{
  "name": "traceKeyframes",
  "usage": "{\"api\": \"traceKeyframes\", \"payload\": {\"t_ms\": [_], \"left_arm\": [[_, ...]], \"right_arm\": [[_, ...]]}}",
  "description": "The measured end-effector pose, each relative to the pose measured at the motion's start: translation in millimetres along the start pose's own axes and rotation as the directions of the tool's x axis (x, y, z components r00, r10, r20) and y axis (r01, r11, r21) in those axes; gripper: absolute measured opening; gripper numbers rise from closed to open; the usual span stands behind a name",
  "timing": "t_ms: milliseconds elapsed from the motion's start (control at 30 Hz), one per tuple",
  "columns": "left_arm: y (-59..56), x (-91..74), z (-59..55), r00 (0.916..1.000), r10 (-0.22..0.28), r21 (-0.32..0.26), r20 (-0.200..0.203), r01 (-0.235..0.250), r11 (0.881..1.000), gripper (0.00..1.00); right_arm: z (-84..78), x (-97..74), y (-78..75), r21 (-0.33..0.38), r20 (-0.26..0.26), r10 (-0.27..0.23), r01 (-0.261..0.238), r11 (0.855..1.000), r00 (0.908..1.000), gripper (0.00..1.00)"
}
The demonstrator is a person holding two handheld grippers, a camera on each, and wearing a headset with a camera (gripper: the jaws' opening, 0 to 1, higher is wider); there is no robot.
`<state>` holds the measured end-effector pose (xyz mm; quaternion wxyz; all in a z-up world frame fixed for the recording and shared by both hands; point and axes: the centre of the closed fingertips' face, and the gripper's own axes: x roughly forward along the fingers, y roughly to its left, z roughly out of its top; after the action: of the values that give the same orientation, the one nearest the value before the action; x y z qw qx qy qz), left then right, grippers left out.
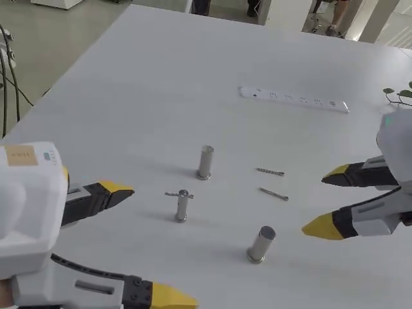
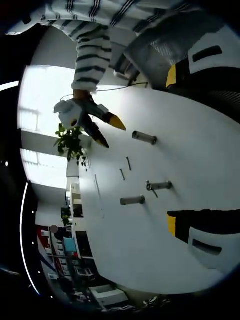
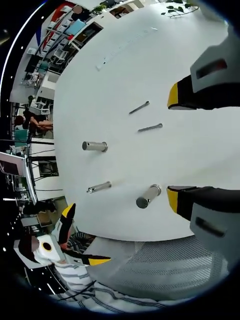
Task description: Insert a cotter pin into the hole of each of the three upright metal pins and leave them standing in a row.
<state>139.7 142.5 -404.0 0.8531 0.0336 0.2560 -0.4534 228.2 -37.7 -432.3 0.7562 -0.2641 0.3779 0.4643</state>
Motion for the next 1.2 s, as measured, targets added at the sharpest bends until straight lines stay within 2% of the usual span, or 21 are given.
{"api": "traceKeyframes", "payload": {"t_ms": [200, 400, 600, 700, 933, 1200], "left_arm": [[-3.0, 2.7, 0.6, 1.0000, -0.001, 0.001, -0.004, 0.001, 1.000, 0.99], [-7.4, 4.4, 3.0, 1.0000, -0.006, -0.006, 0.002, 0.006, 1.000, 0.99], [-8.7, 5.2, 2.9, 1.0000, -0.007, -0.004, -0.002, 0.007, 1.000, 0.95], [-9.2, 5.2, 2.8, 1.0000, -0.009, -0.010, -0.003, 0.009, 1.000, 0.95], [-6.9, 4.2, 3.4, 1.0000, -0.002, -0.020, 0.000, 0.002, 1.000, 0.95], [-4.2, 2.3, 0.6, 1.0000, 0.007, -0.027, -0.006, -0.008, 1.000, 0.95]], "right_arm": [[1.9, 9.3, -1.3, -0.047, -0.038, 0.028, -0.030, 0.998, 0.9989, 0.53], [5.2, 20.2, -9.1, -0.084, -0.057, 0.041, -0.045, 0.995, 0.9976, 0.48], [5.7, 34.4, -17.2, -0.142, -0.076, 0.058, -0.068, 0.988, 0.9954, 0.36], [7.7, 39.9, -20.7, -0.146, -0.080, 0.065, -0.076, 0.986, 0.9946, 0.32], [4.5, 55.5, -28.0, -0.152, -0.139, 0.076, -0.097, 0.984, 0.9874, 0.20], [4.4, 66.8, -31.2, -0.155, -0.178, 0.088, -0.116, 0.981, 0.9800, 0.15]]}}
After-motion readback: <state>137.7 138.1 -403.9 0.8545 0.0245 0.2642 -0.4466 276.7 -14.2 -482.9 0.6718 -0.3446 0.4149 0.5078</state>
